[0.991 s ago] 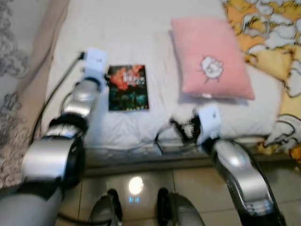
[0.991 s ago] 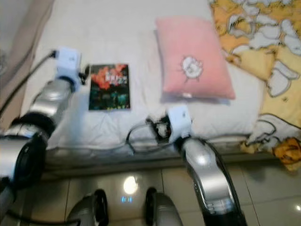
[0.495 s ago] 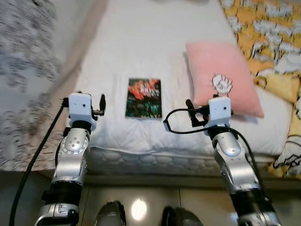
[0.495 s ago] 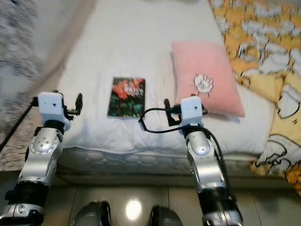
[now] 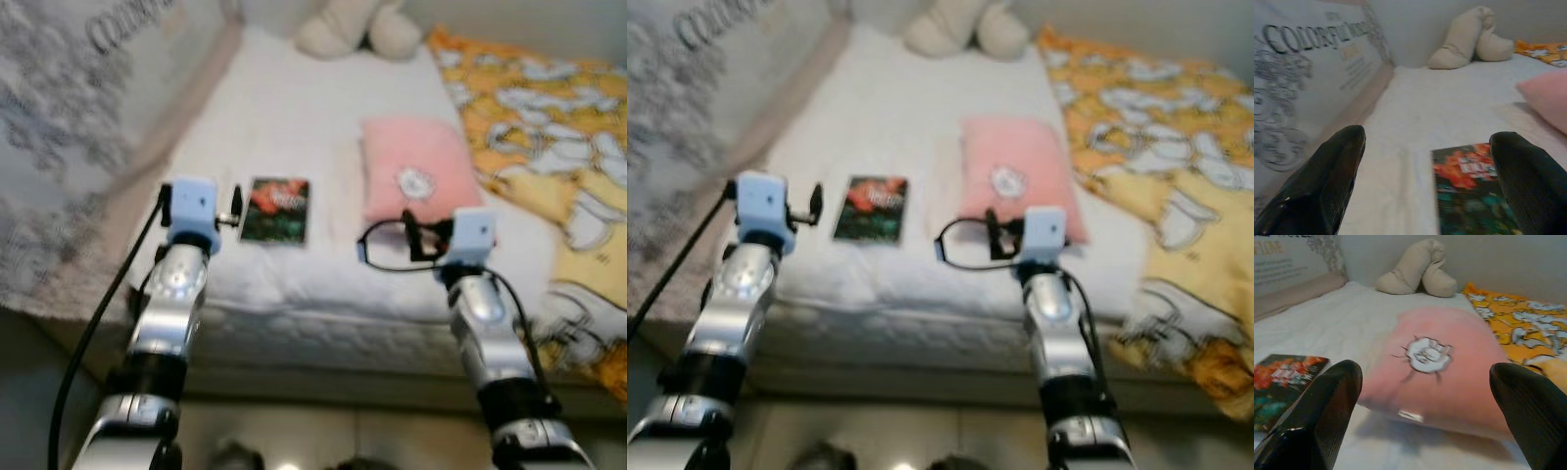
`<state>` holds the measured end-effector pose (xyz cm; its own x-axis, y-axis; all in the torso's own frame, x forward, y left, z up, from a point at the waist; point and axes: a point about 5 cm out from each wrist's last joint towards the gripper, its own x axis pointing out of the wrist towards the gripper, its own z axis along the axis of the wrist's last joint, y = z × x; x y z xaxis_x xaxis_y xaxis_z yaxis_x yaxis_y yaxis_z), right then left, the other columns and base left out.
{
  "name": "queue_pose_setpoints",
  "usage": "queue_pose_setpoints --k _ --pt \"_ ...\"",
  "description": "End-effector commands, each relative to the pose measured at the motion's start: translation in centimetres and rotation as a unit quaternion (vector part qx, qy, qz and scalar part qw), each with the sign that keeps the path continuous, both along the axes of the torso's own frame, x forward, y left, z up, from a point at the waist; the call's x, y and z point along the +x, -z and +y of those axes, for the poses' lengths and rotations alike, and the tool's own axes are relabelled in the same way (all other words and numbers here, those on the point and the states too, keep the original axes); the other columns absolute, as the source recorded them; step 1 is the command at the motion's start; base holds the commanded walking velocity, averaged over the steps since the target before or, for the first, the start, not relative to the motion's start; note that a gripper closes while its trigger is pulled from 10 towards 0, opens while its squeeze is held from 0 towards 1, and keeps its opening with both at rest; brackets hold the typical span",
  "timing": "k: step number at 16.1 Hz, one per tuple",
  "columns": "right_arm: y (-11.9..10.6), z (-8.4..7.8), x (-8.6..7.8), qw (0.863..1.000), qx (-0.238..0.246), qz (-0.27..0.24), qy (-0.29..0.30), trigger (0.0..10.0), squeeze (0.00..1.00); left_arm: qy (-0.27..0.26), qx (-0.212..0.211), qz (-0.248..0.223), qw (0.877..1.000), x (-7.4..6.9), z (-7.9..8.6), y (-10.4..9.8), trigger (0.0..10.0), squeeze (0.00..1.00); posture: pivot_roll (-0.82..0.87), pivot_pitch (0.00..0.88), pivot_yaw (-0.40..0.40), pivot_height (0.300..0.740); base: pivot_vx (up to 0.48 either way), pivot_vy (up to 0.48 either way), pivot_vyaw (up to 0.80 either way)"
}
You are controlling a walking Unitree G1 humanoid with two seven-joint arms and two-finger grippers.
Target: Clean up the room
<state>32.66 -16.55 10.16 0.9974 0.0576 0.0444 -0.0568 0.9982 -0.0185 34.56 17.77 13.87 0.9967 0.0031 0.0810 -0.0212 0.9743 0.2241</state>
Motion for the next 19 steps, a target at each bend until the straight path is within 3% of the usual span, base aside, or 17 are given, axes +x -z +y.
queue_pose_setpoints --k 1,5,6,7,8,10,12,19 --pt "-0.1 0.4 0.1 1.0 -0.001 -0.004 -0.011 10.0 1.0 -0.008 0.0 0.013 1.0 0.0 0.4 0.6 10.0 1.0 -0.06 0.0 -0.04 0.736 0.0 -0.45 0.0" --pt "-0.4 0.6 0.2 0.999 -0.028 -0.018 -0.025 10.0 1.0 -0.002 -0.005 0.039 0.999 0.2 0.8 1.4 10.0 1.0 -0.07 0.0 -0.041 0.736 0.0 -0.45 0.0" --pt "-0.1 0.9 0.4 0.997 -0.063 -0.005 -0.033 10.0 1.0 -0.004 -0.005 0.042 0.999 0.4 1.0 1.4 10.0 1.0 -0.07 0.0 -0.041 0.736 0.0 -0.446 0.0" --pt "-0.4 1.6 0.3 0.995 -0.076 -0.021 -0.058 10.0 0.0 0.001 0.004 0.039 0.999 0.4 0.9 1.4 10.0 1.0 -0.07 0.0 -0.041 0.736 0.0 -0.424 0.0" --pt "-0.4 2.1 0.3 0.996 -0.051 -0.012 -0.072 10.0 0.0 0.009 0.003 0.04 0.999 0.3 0.5 1.6 10.0 0.0 -0.06 0.0 -0.04 0.736 0.0 0.0 0.0" --pt "0.0 2.3 0.4 0.997 -0.032 0.002 -0.069 10.0 0.0 0.003 -0.009 0.038 0.999 0.0 0.3 1.8 10.0 0.0 -0.06 0.0 -0.04 0.736 0.0 0.0 0.0" --pt "0.3 2.3 0.3 0.998 -0.021 0.009 -0.059 10.0 0.0 -0.002 -0.06 0.044 0.997 -0.4 -0.1 2.3 10.0 0.0 -0.06 0.0 -0.04 0.736 0.48 0.0 0.0" --pt "0.7 2.5 0.5 0.997 -0.022 0.022 -0.065 10.0 0.0 -0.002 -0.053 0.023 0.998 -0.4 -0.5 1.6 10.0 0.0 -0.05 0.0 -0.039 0.736 0.48 0.0 0.0"
